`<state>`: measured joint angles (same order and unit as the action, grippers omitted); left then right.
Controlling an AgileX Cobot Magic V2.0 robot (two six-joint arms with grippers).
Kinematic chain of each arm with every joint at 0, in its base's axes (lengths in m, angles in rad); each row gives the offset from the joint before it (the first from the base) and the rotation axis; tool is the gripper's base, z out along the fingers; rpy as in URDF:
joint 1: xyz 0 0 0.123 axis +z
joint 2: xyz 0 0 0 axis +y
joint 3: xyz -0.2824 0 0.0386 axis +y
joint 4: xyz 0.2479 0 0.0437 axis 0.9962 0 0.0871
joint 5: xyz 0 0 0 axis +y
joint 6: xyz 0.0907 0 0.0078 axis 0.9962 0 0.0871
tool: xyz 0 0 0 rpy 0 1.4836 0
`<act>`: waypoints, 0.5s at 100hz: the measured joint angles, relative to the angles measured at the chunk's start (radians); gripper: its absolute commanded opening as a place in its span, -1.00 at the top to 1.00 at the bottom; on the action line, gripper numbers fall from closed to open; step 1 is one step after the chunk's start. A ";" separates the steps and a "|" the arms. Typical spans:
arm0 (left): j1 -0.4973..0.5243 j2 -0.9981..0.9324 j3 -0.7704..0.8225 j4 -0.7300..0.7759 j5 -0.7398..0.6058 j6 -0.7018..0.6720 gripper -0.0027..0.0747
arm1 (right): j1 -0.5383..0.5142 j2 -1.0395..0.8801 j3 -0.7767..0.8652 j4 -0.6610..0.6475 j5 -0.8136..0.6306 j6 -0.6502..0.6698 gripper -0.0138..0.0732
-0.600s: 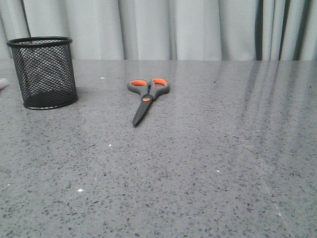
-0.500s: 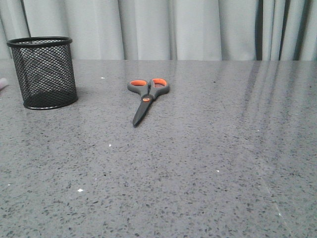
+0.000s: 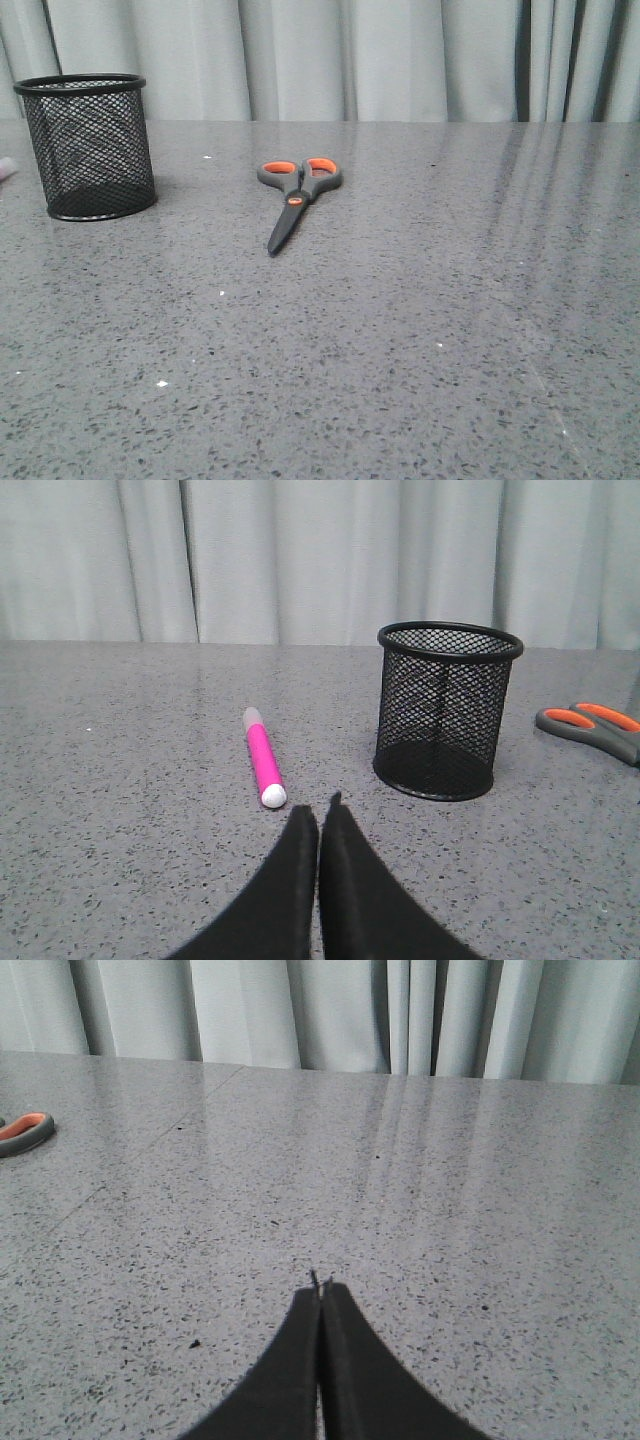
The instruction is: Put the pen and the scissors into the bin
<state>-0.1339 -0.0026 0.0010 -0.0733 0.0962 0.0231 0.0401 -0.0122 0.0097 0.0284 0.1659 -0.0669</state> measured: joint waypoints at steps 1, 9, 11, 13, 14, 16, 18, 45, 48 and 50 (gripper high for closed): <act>0.000 0.000 0.000 0.000 0.000 0.000 0.99 | 0.000 0.000 0.000 0.000 0.000 0.000 0.84; 0.000 0.000 0.000 0.000 0.000 0.000 0.99 | 0.000 0.000 0.000 0.000 0.000 0.000 0.84; 0.000 0.000 0.000 0.000 0.000 0.000 0.99 | 0.000 0.000 0.000 0.000 0.000 0.000 0.84; 0.000 0.000 0.000 0.000 0.000 0.000 0.99 | 0.000 0.000 0.000 0.000 0.000 0.000 0.84; 0.000 0.000 0.000 0.000 0.000 0.000 0.99 | 0.000 0.000 0.000 0.000 0.000 0.000 0.84; 0.000 0.000 0.000 0.000 0.000 0.000 0.99 | 0.000 0.000 0.000 0.000 0.000 0.000 0.84; 0.000 0.000 0.000 0.000 0.000 0.000 0.99 | 0.000 0.000 0.000 0.000 0.000 0.000 0.84; 0.000 0.000 0.000 0.000 0.000 0.000 0.99 | 0.000 0.000 0.000 0.000 -0.013 0.000 0.84; 0.000 0.000 0.000 0.000 0.000 0.000 0.99 | 0.000 0.000 0.000 0.000 -0.015 0.000 0.84; 0.000 0.000 0.000 0.000 0.000 0.000 0.99 | 0.000 0.000 0.000 0.000 -0.017 0.000 0.84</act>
<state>-0.1339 -0.0026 0.0010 -0.0733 0.0962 0.0231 0.0401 -0.0122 0.0097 0.0284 0.1484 -0.0669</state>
